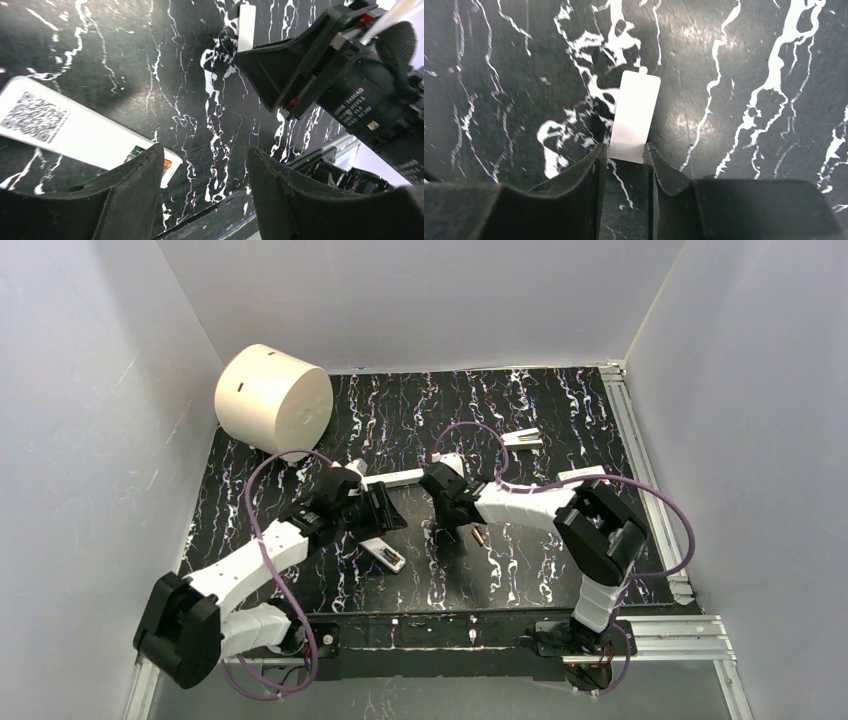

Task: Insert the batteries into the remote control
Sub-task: Pick up the battery cover at the center of the board.

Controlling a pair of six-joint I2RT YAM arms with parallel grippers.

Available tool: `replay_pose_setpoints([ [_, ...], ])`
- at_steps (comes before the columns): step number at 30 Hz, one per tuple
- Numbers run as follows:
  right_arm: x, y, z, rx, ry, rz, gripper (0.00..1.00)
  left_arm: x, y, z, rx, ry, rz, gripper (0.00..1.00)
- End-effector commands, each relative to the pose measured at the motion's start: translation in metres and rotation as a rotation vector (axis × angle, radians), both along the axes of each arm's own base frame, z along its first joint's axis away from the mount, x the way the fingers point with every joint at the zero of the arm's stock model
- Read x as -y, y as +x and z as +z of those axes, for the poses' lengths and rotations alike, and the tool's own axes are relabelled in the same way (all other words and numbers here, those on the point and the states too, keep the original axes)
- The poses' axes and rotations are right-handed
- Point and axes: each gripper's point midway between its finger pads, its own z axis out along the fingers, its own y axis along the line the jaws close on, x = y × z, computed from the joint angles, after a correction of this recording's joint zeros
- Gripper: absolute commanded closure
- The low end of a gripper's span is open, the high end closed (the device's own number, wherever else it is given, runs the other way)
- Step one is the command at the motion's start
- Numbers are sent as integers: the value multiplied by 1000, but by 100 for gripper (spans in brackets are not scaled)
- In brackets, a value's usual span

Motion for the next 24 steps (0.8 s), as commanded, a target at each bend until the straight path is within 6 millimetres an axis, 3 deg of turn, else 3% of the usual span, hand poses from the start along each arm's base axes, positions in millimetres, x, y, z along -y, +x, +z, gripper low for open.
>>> replay_pose_setpoints([
  [1, 26, -18, -7, -18, -56, 115, 70, 26, 1, 13, -5, -98, -113, 40],
  [9, 16, -47, 10, 18, 180, 229, 70, 38, 9, 7, -47, -151, -115, 31],
  [18, 8, -66, 27, 45, 317, 318, 69, 61, 12, 6, -89, -218, -215, 33],
  [24, -1, -68, 41, 79, 382, 359, 69, 72, 8, -11, -180, -235, -250, 36],
])
